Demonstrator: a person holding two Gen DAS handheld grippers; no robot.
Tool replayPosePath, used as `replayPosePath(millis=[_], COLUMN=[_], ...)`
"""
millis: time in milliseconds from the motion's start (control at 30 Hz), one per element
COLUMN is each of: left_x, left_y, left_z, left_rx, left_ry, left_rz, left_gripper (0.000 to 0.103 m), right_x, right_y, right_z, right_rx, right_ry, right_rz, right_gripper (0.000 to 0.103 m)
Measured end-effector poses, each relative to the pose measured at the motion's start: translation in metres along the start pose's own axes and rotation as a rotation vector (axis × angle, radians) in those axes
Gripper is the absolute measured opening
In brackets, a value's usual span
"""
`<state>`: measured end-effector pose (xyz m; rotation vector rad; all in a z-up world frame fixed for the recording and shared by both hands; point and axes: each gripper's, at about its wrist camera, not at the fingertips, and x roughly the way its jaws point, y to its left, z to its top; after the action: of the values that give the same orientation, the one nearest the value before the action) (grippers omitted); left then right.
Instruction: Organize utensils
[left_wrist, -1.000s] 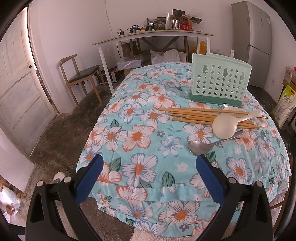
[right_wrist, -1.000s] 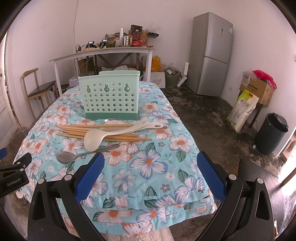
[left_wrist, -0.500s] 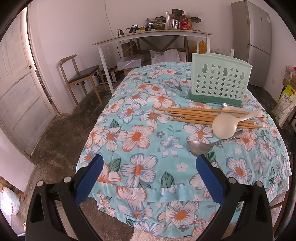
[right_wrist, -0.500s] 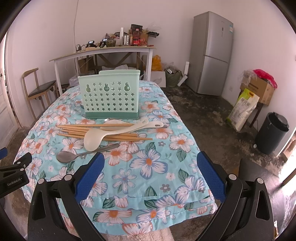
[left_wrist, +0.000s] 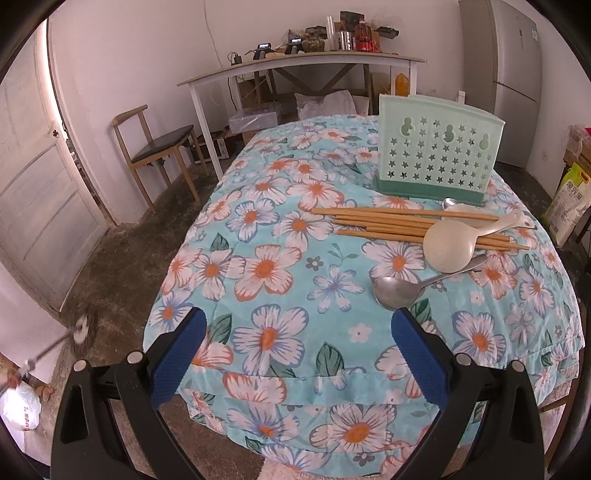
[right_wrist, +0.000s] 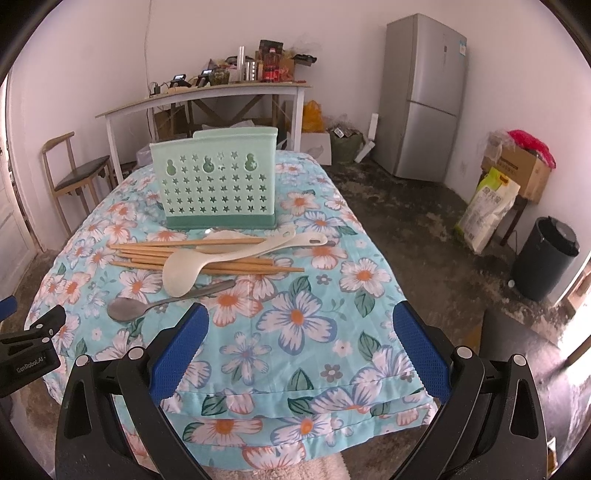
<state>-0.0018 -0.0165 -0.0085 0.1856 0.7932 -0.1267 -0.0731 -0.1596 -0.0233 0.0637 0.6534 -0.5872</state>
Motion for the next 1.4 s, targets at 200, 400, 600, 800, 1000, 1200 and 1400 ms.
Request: replayPosePath(millis=[200,400,600,800,1000,1200,1400], left_x=[0.016,0.039,0.061,0.072,0.084,0.08,0.095], left_y=[-0.008,-0.013,-0.011,-0.021,-0.022,-0.018,-0.014], left_z=[0.002,0.003,0.004,0.007,0.008,0.01,0.011], left_rx=[0.034,0.052,0.001,0.024,0.053,0.05,-0.101], left_ry=[0.023,0.045,0.058,0.053,0.11,0.135,0.211], left_rz=[-0.01,-0.065,-0.234,-0.364,-0.401,-0.541,-0.629], left_gripper=[0.098,0.098,0.098,0.085,0.061,0.04,0.04], right_x=[0.018,0.045,0.077,0.104,0.1,0.095,0.097], right_y=[0.004,0.014,0.024,0.034,0.027,0.022,0.02], right_z=[-0.001,-0.003,-0.01,-0.03,-0.042,-0.048,-0.046], right_rx=[-0.014,-0.043,-0.054,-0.077,-0.037,-0.034,-0.037], right_ry=[0.047,0.106,0.17,0.185,0.078,0.047,0.034], right_rz=[0.009,0.032,0.082,0.148,0.188,0.203,0.216], right_gripper=[0.096,0.096,0.096,0.096,0.097,0.097,0.097])
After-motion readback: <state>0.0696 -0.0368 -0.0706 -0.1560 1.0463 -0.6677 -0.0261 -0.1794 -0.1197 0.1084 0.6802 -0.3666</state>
